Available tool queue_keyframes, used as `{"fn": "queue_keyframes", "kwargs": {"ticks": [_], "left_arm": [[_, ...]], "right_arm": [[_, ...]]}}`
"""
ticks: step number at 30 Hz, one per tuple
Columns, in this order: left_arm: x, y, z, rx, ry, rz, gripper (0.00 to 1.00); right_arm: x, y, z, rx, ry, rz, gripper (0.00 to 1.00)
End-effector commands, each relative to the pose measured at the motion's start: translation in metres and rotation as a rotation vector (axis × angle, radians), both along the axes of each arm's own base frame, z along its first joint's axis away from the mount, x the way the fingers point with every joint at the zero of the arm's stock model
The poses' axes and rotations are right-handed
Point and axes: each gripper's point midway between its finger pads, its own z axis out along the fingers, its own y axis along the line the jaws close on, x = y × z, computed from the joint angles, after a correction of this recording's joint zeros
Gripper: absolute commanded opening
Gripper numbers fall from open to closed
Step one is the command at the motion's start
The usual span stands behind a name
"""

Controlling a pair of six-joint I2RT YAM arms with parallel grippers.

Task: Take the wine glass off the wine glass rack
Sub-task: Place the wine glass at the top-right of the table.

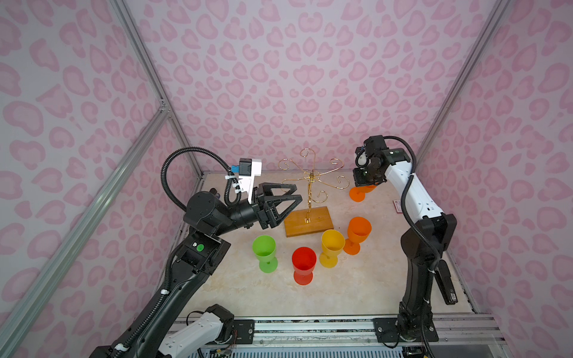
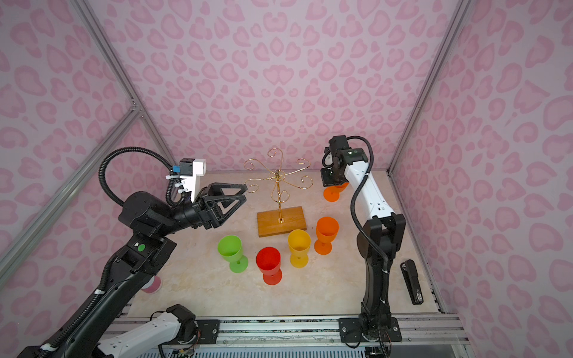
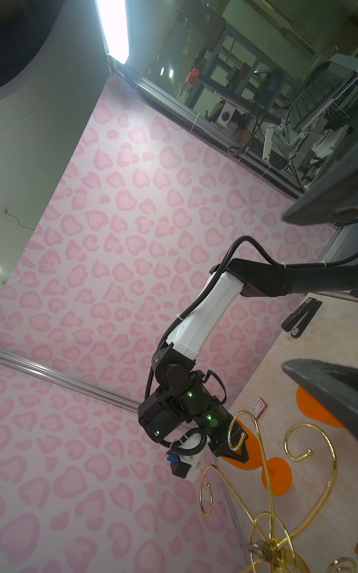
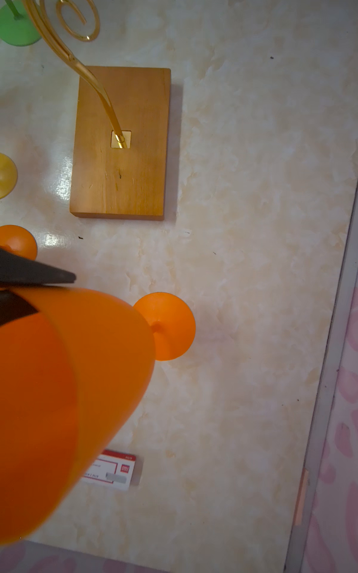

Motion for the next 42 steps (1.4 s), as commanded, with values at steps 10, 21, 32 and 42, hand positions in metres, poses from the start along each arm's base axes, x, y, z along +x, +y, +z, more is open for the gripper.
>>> {"fn": "queue_keyframes", "kwargs": {"ticks": [10, 21, 32, 42], "left_arm": [[0.004, 0.000, -0.004, 0.022, 0.001, 0.017, 0.70], [0.004, -0.001, -0.006, 0.028, 0.005, 0.015, 0.70], [0.005, 0.001, -0.009, 0.042, 0.001, 0.029, 0.70], [0.011, 0.012, -0.015, 0.070, 0.003, 0.108, 0.70]], "right_arm": [[-0.013, 0.013, -0.029, -0.026, 0.140, 0.074, 0.00], [-0.011, 0.019, -0.025, -0.004, 0.124, 0.090, 0.25], [-0.007, 0.017, 0.009, 0.026, 0.020, 0.073, 0.30], [-0.021, -0.040, 0.058, 0.055, -0.121, -0.081, 0.30]]}}
